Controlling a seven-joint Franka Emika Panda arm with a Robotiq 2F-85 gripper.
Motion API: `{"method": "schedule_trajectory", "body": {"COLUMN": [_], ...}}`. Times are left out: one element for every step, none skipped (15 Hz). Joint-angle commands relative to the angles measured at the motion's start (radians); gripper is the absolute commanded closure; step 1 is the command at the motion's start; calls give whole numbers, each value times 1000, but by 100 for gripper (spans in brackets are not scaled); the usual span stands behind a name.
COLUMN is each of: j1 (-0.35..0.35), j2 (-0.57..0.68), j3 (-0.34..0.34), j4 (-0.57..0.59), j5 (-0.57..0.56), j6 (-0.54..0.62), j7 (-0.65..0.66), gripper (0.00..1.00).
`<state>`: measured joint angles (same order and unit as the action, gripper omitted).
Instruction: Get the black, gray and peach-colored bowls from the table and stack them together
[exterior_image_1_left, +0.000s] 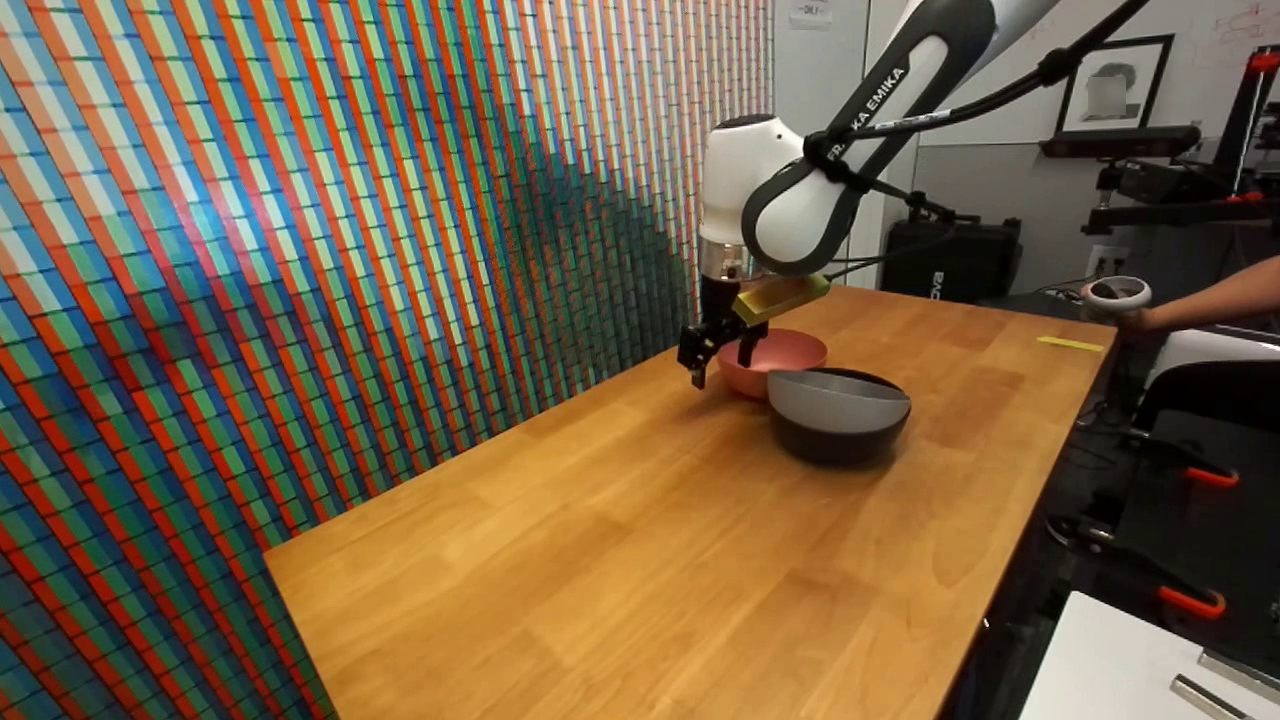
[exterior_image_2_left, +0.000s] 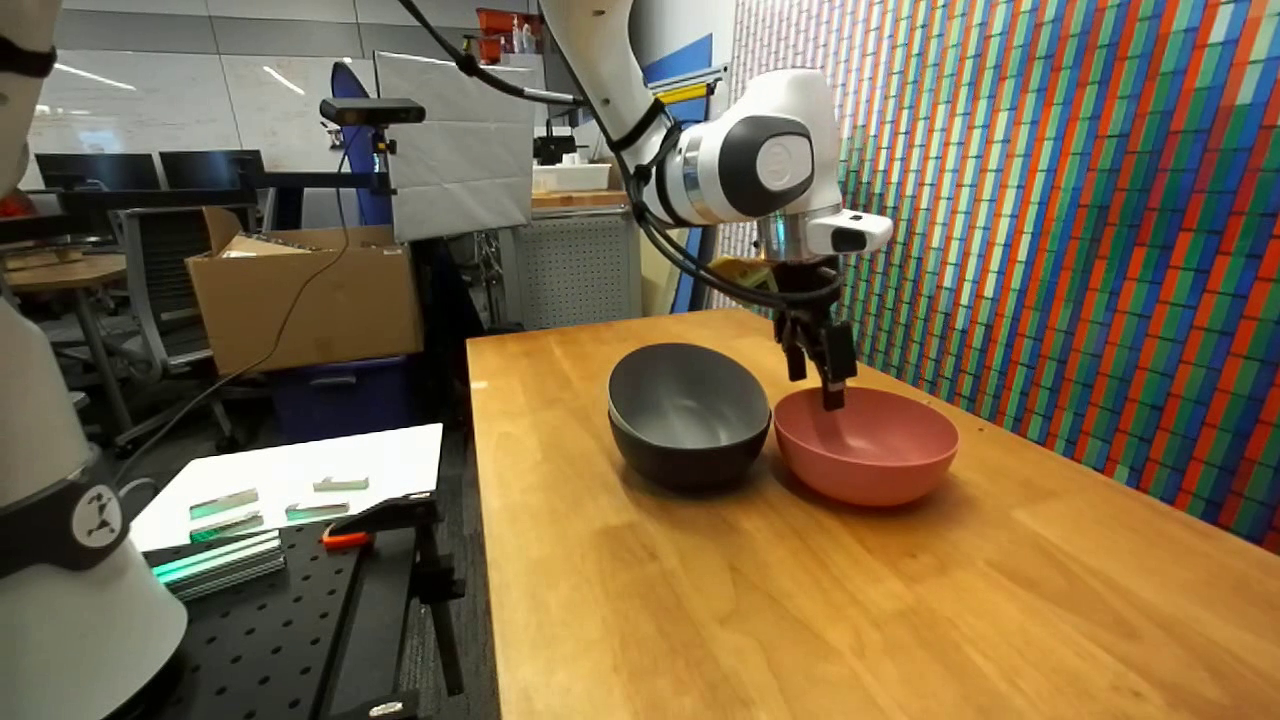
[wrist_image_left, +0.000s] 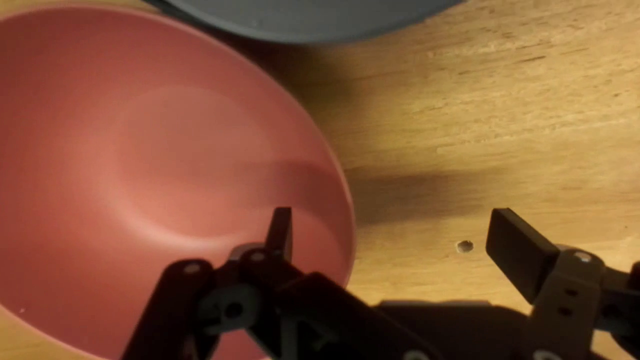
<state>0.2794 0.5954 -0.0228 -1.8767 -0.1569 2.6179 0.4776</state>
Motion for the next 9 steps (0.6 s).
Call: {"method": "schedule_trajectory", "body": {"j1": [42, 47, 50, 52, 55, 58, 60, 62, 62], "j2": [46, 49, 56, 58, 61, 60, 57, 53, 47], "j3": [-37, -42, -43, -45, -48, -51, -53, -56, -58], "j4": [45, 43, 45, 44, 45, 43, 41, 39, 36], "j5": [-5, -6, -5, -3, -3, -6, -8, -10, -11], "j6": [-33, -33, -35, -35, -36, -38, -39, -41, -43], "j7": [14, 15, 13, 13, 13, 13, 13, 13, 12], "gripper": [28, 34, 42, 52, 58, 66, 74, 81, 89]}}
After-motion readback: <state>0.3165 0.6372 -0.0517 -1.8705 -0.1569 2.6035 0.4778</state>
